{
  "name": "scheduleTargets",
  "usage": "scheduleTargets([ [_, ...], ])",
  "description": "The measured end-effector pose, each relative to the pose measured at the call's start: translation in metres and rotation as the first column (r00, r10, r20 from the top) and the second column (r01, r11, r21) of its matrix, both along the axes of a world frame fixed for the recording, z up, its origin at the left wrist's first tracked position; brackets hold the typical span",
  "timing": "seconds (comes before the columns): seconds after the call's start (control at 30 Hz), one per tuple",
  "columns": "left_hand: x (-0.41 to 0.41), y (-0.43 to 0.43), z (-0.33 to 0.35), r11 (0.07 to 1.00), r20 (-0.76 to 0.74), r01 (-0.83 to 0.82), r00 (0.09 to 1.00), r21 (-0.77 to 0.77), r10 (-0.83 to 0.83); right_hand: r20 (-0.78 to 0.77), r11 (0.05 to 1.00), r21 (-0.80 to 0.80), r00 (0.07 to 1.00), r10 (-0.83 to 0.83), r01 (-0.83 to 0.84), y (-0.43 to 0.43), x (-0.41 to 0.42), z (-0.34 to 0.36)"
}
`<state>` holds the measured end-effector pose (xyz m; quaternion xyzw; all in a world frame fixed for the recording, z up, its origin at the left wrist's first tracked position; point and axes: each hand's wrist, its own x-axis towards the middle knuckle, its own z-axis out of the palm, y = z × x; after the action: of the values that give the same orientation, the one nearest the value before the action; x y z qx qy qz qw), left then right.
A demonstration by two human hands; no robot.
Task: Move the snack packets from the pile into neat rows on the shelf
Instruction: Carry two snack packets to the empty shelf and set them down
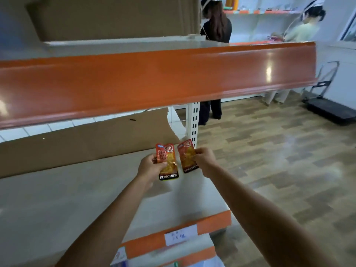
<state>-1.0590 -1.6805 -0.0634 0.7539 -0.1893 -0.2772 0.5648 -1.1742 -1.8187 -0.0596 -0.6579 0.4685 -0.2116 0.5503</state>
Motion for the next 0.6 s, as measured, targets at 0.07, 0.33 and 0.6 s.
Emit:
scheduleTargets([
  [0.07,-0.002,0.002,-0.004,0.999,0.029,-0.034,0.999,0.018,0.033,-0.058,0.999,-0.034,0.998,0.023,-0.025,-0.006,0.006,-0.002],
  [0.33,-0.017,0.001,-0.010,0.992,0.091,-0.101,0.991,0.070,0.094,-0.322,0.938,-0.278,0.940,0.112,-0.207,-0.022,0.019,-0.001],
  [0.6,-0.034,-0.009,-0.004,0.991,0.294,0.026,0.954,0.130,-0.064,-0.436,0.816,-0.457,0.889,0.141,-0.354,-0.032,0.018,-0.009],
])
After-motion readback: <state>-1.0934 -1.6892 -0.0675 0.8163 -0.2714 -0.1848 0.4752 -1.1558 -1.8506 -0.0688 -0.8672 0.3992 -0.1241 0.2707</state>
